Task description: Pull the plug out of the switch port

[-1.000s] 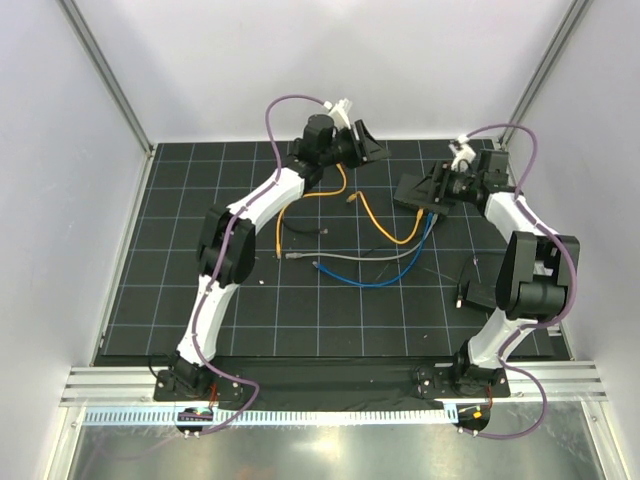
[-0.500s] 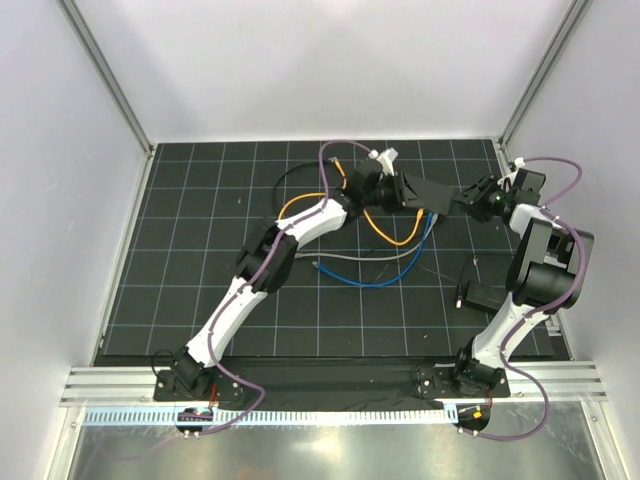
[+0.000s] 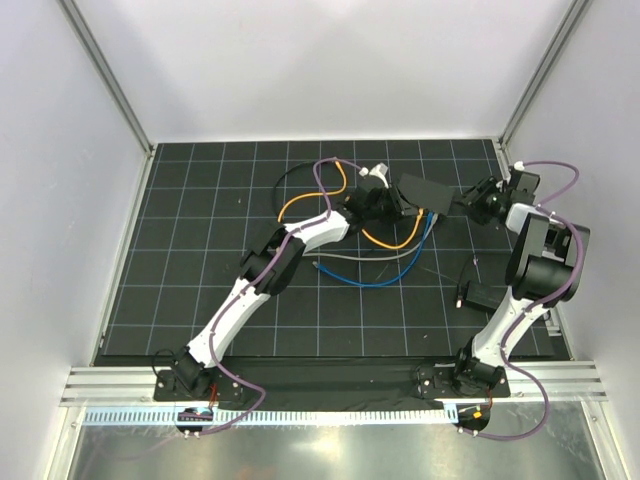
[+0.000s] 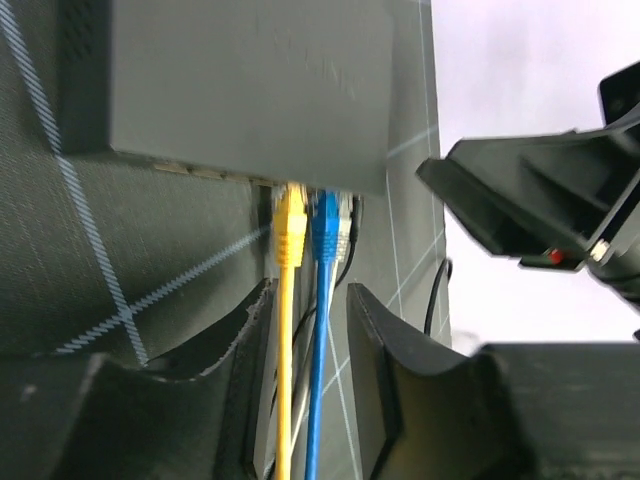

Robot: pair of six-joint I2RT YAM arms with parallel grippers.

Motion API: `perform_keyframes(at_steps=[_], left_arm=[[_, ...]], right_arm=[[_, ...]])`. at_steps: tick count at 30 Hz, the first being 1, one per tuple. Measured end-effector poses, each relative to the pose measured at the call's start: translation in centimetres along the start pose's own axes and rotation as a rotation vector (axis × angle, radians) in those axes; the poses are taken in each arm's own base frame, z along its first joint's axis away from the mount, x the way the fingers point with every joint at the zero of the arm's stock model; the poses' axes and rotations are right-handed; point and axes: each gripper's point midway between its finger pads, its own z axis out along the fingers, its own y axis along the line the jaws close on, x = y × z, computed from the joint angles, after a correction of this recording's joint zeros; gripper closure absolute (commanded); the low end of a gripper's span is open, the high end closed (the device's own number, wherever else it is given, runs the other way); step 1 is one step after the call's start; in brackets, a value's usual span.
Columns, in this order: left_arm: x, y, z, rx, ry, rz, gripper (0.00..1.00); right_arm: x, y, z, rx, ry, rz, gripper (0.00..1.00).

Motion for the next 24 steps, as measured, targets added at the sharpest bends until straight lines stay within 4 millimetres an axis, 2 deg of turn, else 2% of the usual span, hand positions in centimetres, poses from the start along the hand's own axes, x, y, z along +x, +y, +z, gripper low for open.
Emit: perform_keyframes(at_steps=[2, 6, 10, 15, 24], left_arm=[[-0.4, 0.1, 0.1, -0.006, -0.022, -0.002, 0.58], [-1.0, 0.1, 0.4, -0.013, -0.053, -0.001, 0.58], [-1.3, 0.3, 0.9, -0.010, -0.070, -0.008, 0.65], [-0.9, 1.6, 1.8, -0.014, -0.073, -0.040, 0.65], [-1.1, 1.1, 2.6, 0.016, -0.092, -0.075, 0.61]], right_arm=[[0.2, 0.1, 0.4, 0.008, 0.003, -0.005, 0.47], [0.6, 0.8, 1.2, 0.013, 0.010, -0.021, 0.46], [0.7, 1.2, 1.6, 0.020, 0.010, -0.032, 0.46], [0.5, 0.8, 1.8, 0.042, 0.000, -0.032, 0.46], [0.8, 0.1, 2.9, 0.070, 0.026, -0.022, 0.47]])
